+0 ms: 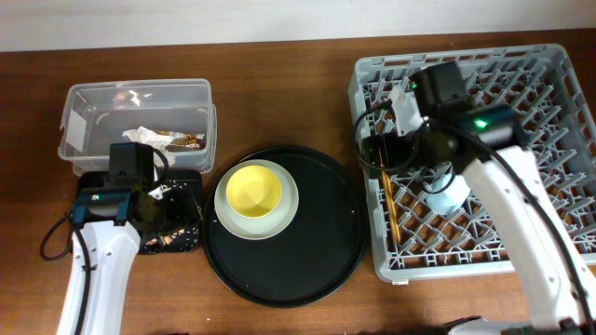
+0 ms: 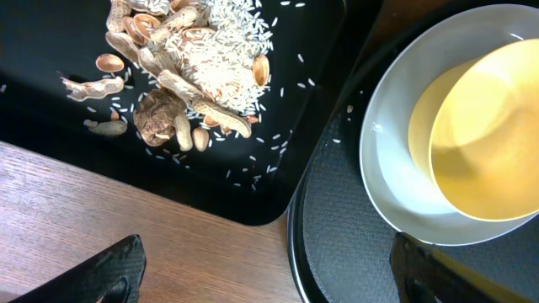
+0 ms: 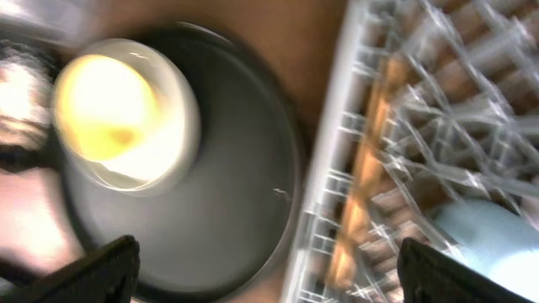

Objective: Sort waste into correct bins and load items into the dishwasher rack
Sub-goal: 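Grasp the yellow bowl with the right gripper and place it in the rack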

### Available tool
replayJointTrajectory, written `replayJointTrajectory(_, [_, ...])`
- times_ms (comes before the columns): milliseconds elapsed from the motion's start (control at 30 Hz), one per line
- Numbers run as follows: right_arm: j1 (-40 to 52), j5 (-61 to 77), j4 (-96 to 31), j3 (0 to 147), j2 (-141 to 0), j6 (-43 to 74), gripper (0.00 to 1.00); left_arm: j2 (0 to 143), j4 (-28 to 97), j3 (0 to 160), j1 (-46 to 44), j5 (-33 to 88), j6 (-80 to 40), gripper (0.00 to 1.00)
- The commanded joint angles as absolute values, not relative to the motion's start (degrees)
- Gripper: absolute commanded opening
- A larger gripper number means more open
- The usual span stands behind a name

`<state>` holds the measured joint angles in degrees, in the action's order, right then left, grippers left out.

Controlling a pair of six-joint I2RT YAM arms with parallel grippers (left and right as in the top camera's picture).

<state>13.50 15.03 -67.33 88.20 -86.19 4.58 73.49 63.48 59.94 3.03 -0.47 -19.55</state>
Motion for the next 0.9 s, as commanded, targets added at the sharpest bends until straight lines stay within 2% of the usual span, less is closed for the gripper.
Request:
replayJointTrajectory(0, [15.59,27.42,-63.09,88.92,-88.14,4.93,0.98,72.84,64.16,60.05,3.16,-0.89,-19.70,0.92])
replayJointTrajectory(33, [19.73,27.40,-61.47,88.92,-91.39,4.93,0.78,72.84,64.18,60.03,3.16,-1.06,-19.70,0.92])
replayJointTrajectory(67, [21.19,27.40,-60.97,88.92,-92.53,4.93,0.72,72.84,64.40,60.03,3.16,-1.54,-19.73,0.92])
replayJointTrajectory(100, [26.48,24.27,-58.81,88.92,-97.27,7.53,0.62,72.84,66.19,60.05,3.18,-5.06,-23.83,0.92])
replayJointTrajectory(200, [34.37,20.05,-52.38,88.92,-106.80,14.31,0.57,72.84,68.10,60.05,3.18,-8.82,-25.69,0.97])
replayJointTrajectory(333, [39.77,12.38,-48.07,88.92,-115.92,23.79,0.52,72.84,68.03,60.05,3.16,-8.84,-25.69,0.99])
replayJointTrajectory(367, [40.18,11.68,-47.42,88.92,-118.50,26.87,0.47,72.84,68.01,60.05,3.16,-8.84,-25.69,0.99])
replayJointTrajectory(400, [40.16,11.44,-47.09,88.92,-120.05,28.56,0.40,72.84,68.01,60.03,3.16,-8.84,-25.69,0.99])
replayJointTrajectory(467, [40.05,10.94,-46.74,89.08,-121.03,29.23,0.04,72.84,68.03,60.05,3.16,-8.84,-25.69,0.99])
replayJointTrajectory(567, [37.98,2.76,-53.49,93.34,-116.99,28.75,0.04,72.84,68.03,60.05,3.16,-8.84,-25.69,0.99])
replayJointTrajectory(700, [31.22,-15.22,-67.40,105.84,-107.00,21.52,0.04,72.84,68.01,60.03,3.16,-8.84,-25.67,0.99])
replayJointTrajectory(800, [21.98,-27.18,-65.95,106.43,-100.47,18.55,0.04,72.84,67.57,60.03,3.16,-8.84,-25.69,0.99])
replayJointTrajectory(867, [15.51,-35.09,-60.36,106.41,-100.66,9.19,0.04,72.84,67.09,60.03,3.16,-8.84,-25.69,0.99])
